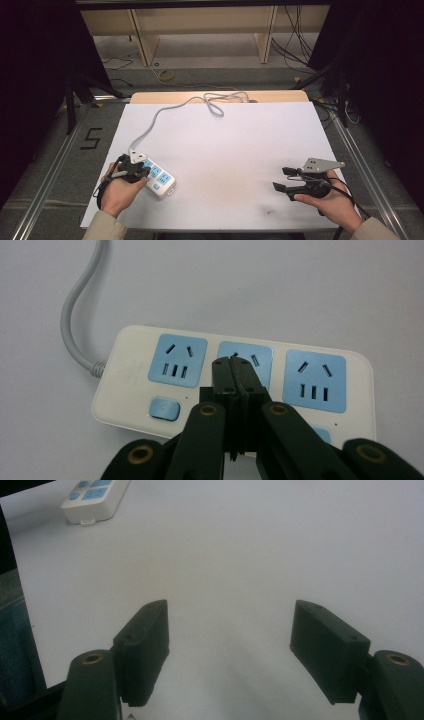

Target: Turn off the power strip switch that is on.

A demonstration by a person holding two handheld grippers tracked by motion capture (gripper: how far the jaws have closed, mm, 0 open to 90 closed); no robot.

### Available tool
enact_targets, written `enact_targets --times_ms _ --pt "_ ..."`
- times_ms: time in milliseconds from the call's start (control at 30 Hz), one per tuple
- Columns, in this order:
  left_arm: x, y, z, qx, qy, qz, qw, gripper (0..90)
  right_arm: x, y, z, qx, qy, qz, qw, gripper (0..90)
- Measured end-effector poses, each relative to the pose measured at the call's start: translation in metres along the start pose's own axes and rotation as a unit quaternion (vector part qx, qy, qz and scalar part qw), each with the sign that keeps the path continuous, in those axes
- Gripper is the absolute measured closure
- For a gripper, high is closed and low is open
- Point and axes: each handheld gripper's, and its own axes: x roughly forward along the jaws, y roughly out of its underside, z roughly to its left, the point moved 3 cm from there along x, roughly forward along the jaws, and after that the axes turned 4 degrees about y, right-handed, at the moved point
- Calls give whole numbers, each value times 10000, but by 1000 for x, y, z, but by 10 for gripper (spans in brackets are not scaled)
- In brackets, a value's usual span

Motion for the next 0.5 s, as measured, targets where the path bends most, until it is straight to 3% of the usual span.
enact_targets --times_ms 433,500 --pt "-5 -7 -3 215 -81 -493 9985 898 0 0 0 -12 -3 -6 10000 321" --pt "-5 -8 -4 150 -34 -585 9982 898 0 0 0 -2 -8 3 10000 321"
